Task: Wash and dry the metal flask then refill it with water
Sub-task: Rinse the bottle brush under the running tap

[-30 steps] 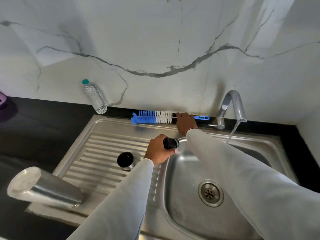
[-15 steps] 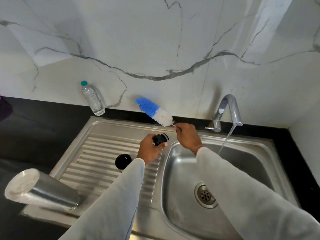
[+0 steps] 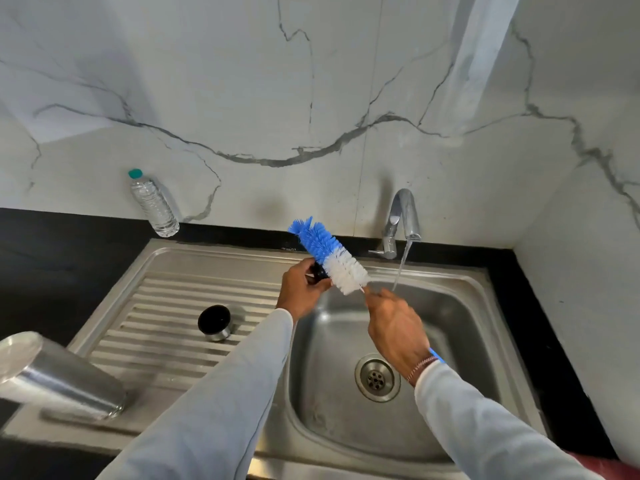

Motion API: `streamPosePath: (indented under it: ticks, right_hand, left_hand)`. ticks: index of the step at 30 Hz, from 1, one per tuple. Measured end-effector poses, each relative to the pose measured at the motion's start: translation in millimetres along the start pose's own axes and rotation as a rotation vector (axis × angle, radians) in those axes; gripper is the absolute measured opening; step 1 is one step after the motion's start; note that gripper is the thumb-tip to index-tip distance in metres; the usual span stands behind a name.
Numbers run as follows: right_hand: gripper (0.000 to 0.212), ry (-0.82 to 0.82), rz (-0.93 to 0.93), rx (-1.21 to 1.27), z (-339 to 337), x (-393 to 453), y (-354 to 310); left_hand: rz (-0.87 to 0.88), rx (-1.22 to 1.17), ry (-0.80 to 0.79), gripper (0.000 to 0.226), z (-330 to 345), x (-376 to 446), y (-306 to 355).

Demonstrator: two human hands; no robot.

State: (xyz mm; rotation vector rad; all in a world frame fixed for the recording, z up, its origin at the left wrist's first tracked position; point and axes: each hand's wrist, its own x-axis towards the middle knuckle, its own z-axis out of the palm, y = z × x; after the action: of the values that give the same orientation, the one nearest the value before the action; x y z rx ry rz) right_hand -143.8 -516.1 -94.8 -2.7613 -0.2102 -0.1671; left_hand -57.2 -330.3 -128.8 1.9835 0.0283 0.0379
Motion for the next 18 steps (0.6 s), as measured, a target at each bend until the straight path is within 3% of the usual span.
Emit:
streamPosePath:
  ticks: [6, 10, 12, 14, 18]
  right_hand:
    - [0.043, -0.059, -0.011, -0.042, -12.2, -32.7, 7.7]
    - [0.047, -0.009, 0.001, -0.010, -8.5, -15.3, 9.9]
    - [0.047, -0.014, -0.024, 0.003, -9.5, -15.9, 9.0]
    - [0.031, 0.002, -0.043, 0.077, -7.7, -25.5, 15.1]
    - [0.021, -0.015, 0.069, 0.370, -7.3, -28.2, 22.8]
  left_hand:
    - [0.002, -0.015, 0.047, 0.032, 2.2, -3.3, -3.1]
    - [-0.005, -0.064, 0.057, 0.031, 14.6, -9.2, -3.7]
    - [-0.052, -0.169, 0.080, 0.030, 13.3, -6.5, -4.4]
    - [-0.101, -0.285, 0.076, 0.031, 6.9, -2.8, -7.9]
    - [-0.133, -0.627, -0.101, 0.026, 9.2, -15.5, -1.5]
